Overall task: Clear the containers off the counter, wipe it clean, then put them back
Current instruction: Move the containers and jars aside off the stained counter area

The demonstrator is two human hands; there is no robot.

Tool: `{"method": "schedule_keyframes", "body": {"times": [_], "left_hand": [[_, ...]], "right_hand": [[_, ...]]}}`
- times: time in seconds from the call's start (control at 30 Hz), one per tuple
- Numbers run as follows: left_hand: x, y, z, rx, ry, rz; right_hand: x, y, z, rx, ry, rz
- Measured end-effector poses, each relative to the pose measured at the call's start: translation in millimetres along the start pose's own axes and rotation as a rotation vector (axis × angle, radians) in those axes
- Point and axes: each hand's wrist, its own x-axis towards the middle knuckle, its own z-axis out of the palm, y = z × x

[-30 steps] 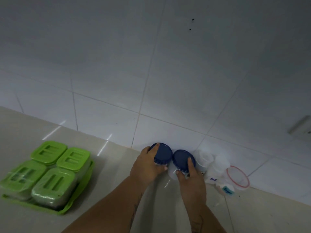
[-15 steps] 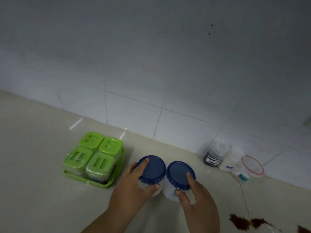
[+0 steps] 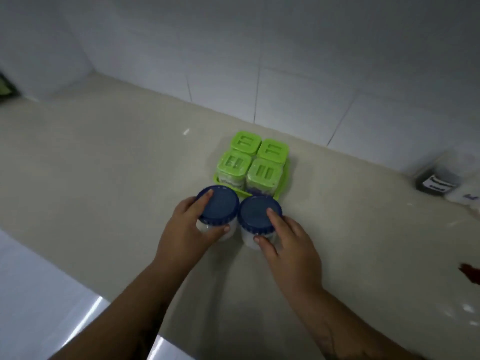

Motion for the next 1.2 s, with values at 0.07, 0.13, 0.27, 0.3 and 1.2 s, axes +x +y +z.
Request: {"method": "schedule_keyframes", "body": {"times": [0.07, 0.13, 0.27, 0.3, 1.2], "left_hand": [[8.5, -6.3, -1.5, -0.006, 0.012, -0.002], [17.0, -11.0, -1.5, -0.004, 0.012, 0.009], [31.0, -14.5, -2.6, -0.017, -0.017, 0.022], [33.0, -15.3, -2.7, -0.012, -0.024, 0.023], [68.5, 277.2, 188.3, -0.251, -0.345, 0.367]], "right_hand": [[5.7, -5.2, 7.9, 0.001, 0.018, -0.016], [11.1, -6.6, 14.0, -0.006, 0.014, -0.006], [15.0, -2.7, 21.7, -0.054, 0.030, -0.012], [15.5, -1.6, 22.6, -0.057, 0.045, -0.014], [72.3, 218.9, -244.4, 0.213, 0.441, 0.402]]}}
